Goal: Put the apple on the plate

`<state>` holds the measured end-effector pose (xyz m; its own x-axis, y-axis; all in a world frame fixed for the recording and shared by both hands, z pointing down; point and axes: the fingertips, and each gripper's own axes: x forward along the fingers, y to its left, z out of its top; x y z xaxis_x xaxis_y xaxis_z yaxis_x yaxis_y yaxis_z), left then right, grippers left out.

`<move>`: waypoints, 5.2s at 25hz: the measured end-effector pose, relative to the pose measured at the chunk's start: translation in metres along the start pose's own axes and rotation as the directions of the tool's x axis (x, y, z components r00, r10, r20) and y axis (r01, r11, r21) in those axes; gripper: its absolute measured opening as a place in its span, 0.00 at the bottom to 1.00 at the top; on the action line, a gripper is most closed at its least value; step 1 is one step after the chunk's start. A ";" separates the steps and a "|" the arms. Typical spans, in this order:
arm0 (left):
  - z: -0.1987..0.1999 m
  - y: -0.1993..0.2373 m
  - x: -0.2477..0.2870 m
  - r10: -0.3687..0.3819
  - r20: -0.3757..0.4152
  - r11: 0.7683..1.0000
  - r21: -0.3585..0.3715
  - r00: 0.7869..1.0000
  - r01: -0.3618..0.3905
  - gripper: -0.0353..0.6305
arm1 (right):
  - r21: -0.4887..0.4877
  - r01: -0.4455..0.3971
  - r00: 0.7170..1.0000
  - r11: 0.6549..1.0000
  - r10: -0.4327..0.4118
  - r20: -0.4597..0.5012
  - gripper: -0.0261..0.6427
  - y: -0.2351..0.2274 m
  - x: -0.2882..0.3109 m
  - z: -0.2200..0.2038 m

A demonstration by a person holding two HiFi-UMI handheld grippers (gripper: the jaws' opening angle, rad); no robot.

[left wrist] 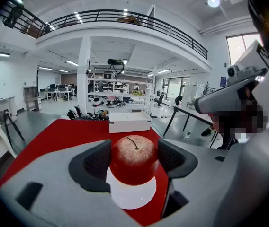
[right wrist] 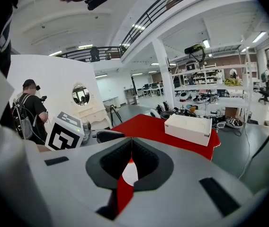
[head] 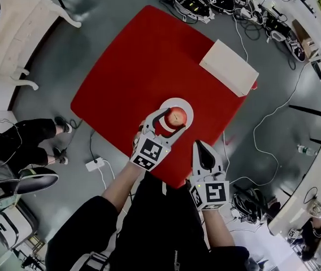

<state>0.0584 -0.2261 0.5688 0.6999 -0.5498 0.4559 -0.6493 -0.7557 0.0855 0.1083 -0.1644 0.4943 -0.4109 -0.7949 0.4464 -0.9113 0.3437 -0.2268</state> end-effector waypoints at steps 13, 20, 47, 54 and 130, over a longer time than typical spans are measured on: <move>-0.045 0.005 0.029 -0.010 -0.027 1.000 0.000 1.000 0.010 0.52 | 0.033 0.018 0.999 0.999 -0.016 -0.051 0.06 -0.006 0.011 -0.029; -0.067 0.007 0.047 -0.023 -0.047 1.000 -0.006 0.999 0.022 0.52 | 0.049 0.023 0.997 0.999 -0.020 -0.069 0.06 -0.009 0.013 -0.035; -0.092 0.009 0.063 -0.034 -0.042 0.999 0.011 0.999 0.034 0.52 | 0.064 0.043 0.992 0.997 -0.035 -0.118 0.06 -0.011 0.011 -0.054; -0.092 0.008 0.065 -0.034 -0.036 0.999 0.023 0.999 0.034 0.52 | 0.062 0.055 0.991 0.997 -0.047 -0.122 0.06 -0.013 0.006 -0.057; -0.061 0.007 0.042 -0.006 0.030 0.997 0.079 1.000 0.004 0.61 | 0.060 0.061 0.993 0.996 -0.054 -0.106 0.06 0.000 -0.019 -0.061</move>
<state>0.0651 -0.2331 0.6424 0.7127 -0.5557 0.4281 -0.6212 -0.7834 0.0172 0.1142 -0.1186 0.5382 -0.3614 -0.7551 0.5470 -0.9314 0.2642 -0.2505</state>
